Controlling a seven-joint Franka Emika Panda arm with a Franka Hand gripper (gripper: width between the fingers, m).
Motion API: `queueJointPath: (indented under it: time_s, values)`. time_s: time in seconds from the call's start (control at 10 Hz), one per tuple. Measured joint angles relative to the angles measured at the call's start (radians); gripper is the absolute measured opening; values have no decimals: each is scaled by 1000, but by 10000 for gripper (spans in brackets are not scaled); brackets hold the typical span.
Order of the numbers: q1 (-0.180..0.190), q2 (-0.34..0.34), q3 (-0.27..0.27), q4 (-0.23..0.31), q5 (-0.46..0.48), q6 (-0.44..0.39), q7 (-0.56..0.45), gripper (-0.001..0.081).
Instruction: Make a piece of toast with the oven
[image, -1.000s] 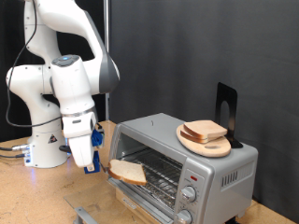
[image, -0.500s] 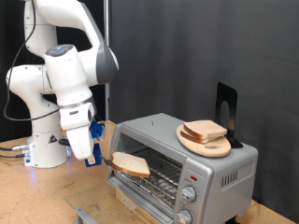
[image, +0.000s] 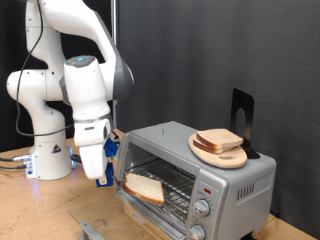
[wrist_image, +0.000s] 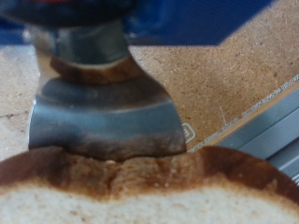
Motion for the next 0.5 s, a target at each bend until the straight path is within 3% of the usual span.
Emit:
queueJointPath:
  time_s: [0.5]
  values:
    - [-13,-6,-42,-5,20,-64,-155,394]
